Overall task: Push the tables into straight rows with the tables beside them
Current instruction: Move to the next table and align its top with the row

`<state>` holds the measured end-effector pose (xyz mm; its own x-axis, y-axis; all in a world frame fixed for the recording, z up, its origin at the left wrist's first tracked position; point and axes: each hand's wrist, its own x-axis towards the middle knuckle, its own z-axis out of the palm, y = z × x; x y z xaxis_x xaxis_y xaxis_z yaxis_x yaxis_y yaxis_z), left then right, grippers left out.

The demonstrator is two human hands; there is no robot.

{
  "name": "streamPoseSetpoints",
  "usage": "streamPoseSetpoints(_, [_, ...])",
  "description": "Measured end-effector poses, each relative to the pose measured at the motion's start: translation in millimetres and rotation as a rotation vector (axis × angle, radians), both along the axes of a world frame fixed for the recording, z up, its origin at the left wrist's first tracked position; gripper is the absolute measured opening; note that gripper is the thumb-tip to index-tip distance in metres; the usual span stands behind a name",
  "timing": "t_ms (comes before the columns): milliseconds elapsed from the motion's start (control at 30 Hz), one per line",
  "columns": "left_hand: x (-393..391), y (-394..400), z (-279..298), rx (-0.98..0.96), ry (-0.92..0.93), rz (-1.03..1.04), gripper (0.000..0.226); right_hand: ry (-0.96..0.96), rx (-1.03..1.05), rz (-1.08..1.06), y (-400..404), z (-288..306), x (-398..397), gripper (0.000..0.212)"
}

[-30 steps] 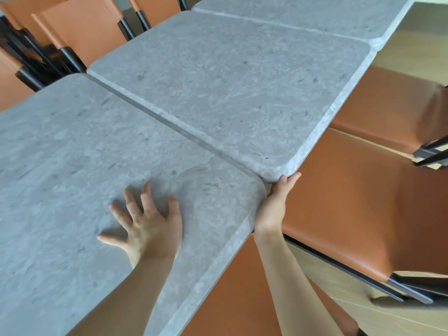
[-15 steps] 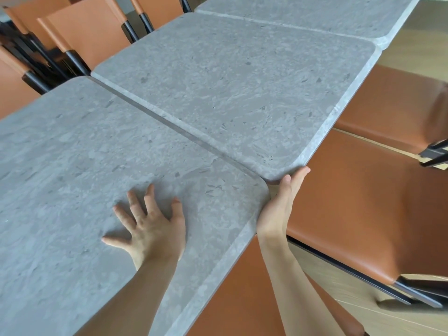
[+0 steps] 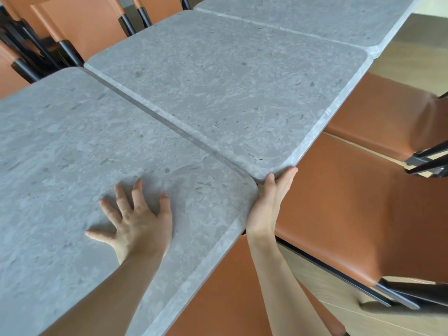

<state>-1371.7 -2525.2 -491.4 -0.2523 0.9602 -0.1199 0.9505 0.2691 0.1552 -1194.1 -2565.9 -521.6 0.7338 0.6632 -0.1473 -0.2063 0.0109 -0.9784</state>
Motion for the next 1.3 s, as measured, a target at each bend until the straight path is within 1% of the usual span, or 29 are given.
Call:
streamPoseSetpoints(167, [-0.3,-0.6,0.0,0.006,-0.002,0.003,0.068,-0.032,-0.031,0.034,-3.0,9.2,1.7,0.07])
streamPoseSetpoints(267, [-0.8,0.1,-0.7,0.008,-0.002,-0.003,0.067,-0.13,-0.218,0.033,-2.6,20.0,0.5,0.082])
streamPoseSetpoints(300, [-1.0,0.3,-1.2,0.01,0.0,-0.003,0.067,-0.205,-0.266,0.017,-0.8,24.8,-4.6,0.085])
streamPoseSetpoints(367, [-1.5,0.2,-2.7,0.011,0.004,-0.003,0.067,-0.442,-0.242,0.075,1.5,34.1,-26.8,0.085])
streamPoseSetpoints(433, [-2.5,0.3,-4.2,0.014,0.011,-0.008,0.069,-0.684,-0.182,0.246,3.1,33.0,-59.6,0.078])
streamPoseSetpoints(467, [-3.0,0.3,-4.7,0.012,0.012,-0.009,0.069,-0.801,-0.203,0.326,3.3,27.8,-74.3,0.073])
streamPoseSetpoints(533, [-3.8,0.3,-5.4,0.012,0.008,-0.012,0.07,-1.056,-0.315,0.352,5.0,15.3,-93.6,0.065])
streamPoseSetpoints(600, [-3.9,0.1,-6.0,0.022,0.005,-0.02,0.07,-1.182,-0.424,0.307,10.5,7.1,-98.9,0.063])
streamPoseSetpoints(733, [-3.6,-1.0,-4.3,0.013,0.01,-0.025,0.071,-1.284,-0.456,0.264,13.4,3.6,-98.5,0.065])
streamPoseSetpoints(800, [-3.0,-1.2,-3.4,0.002,0.022,-0.025,0.071,-1.27,-0.473,0.31,12.9,7.7,-98.4,0.065])
streamPoseSetpoints(933, [-2.9,0.4,-3.5,0.009,0.028,-0.036,0.07,-1.193,-0.521,0.509,9.8,20.1,-92.8,0.073])
streamPoseSetpoints(1033, [-2.7,1.5,-3.3,0.022,0.028,-0.043,0.07,-1.192,-0.542,0.507,10.4,23.9,-91.0,0.067])
streamPoseSetpoints(1300, [-3.3,-1.3,-3.2,0.024,0.035,-0.049,0.07,-1.224,-0.581,0.517,9.0,24.6,-91.6,0.065])
